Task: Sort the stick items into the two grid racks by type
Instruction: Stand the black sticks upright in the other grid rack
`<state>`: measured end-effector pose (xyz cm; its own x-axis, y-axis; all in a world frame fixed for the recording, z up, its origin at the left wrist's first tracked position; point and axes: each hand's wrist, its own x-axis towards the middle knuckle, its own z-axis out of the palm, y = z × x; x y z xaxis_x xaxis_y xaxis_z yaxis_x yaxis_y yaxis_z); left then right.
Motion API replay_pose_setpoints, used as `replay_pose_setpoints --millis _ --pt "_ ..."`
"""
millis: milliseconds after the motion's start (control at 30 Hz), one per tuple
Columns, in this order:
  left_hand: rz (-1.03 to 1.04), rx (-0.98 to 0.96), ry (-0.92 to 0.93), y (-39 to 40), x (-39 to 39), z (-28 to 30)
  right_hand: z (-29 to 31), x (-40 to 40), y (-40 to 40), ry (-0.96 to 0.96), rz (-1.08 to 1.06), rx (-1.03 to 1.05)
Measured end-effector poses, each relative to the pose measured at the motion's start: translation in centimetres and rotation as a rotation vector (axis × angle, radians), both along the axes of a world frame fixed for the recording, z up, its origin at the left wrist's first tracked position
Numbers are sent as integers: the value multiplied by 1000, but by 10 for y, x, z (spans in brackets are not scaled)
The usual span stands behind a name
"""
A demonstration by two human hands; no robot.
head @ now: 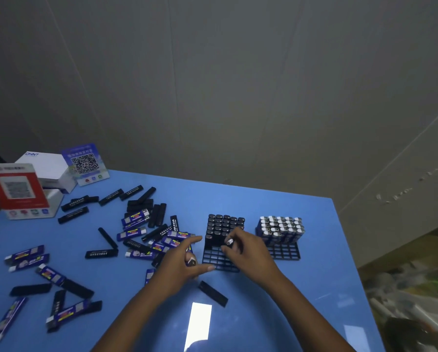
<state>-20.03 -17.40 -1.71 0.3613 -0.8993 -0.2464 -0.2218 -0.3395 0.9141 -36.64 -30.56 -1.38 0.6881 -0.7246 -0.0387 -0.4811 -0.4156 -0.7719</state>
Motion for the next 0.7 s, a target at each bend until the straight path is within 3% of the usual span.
replay_pose_setpoints --millis 333,700 --pt "-18 15 -12 3 18 -6 -9 17 -1 118 46 -263" --pt "-21 8 25 9 25 4 -24 29 1 113 -7 -261"
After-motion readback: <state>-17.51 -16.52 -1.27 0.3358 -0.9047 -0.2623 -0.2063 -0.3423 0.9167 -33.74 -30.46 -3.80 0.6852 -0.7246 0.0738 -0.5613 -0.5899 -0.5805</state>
